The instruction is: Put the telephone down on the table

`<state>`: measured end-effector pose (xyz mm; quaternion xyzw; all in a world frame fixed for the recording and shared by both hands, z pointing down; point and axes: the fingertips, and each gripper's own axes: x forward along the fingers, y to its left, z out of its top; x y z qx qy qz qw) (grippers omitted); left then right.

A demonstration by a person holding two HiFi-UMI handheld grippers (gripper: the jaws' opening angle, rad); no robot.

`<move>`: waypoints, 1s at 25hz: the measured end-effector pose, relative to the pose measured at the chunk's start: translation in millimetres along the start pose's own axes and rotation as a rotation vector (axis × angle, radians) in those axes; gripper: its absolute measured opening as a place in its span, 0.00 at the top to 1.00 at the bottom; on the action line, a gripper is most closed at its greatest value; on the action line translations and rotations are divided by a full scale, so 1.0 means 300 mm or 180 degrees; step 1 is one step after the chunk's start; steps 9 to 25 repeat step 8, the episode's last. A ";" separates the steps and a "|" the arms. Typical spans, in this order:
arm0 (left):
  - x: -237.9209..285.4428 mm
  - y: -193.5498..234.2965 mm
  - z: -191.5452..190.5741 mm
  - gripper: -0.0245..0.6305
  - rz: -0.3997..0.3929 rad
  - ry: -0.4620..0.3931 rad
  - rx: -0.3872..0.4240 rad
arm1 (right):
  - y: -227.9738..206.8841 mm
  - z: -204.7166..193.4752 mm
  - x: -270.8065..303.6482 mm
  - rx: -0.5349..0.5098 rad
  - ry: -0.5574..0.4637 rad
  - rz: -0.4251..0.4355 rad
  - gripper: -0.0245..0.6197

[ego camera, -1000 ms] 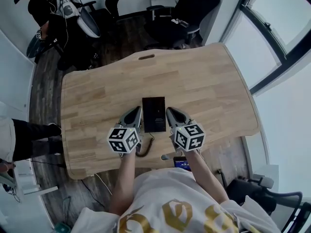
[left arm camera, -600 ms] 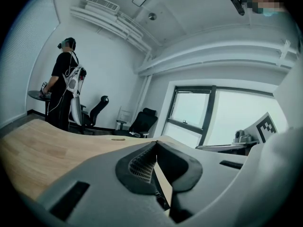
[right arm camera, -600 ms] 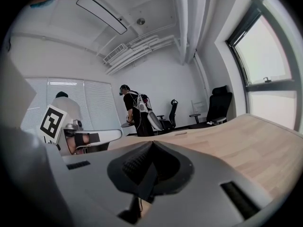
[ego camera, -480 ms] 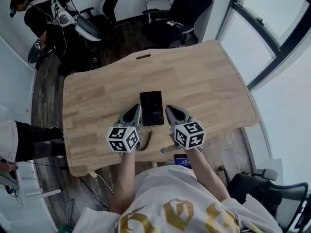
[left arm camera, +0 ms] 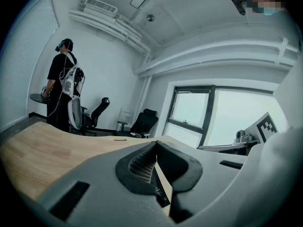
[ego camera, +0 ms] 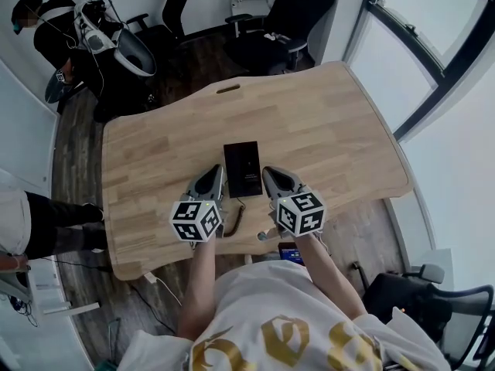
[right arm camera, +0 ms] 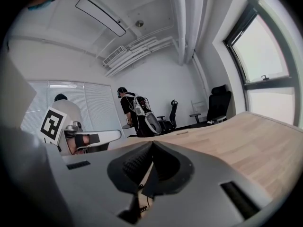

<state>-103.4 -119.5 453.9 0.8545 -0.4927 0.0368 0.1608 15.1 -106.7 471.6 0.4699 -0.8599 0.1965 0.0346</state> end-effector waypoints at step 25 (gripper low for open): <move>-0.032 0.055 0.001 0.95 0.0038 0.0004 -0.0117 | 0.042 -0.019 0.026 0.0047 0.0079 0.0081 0.94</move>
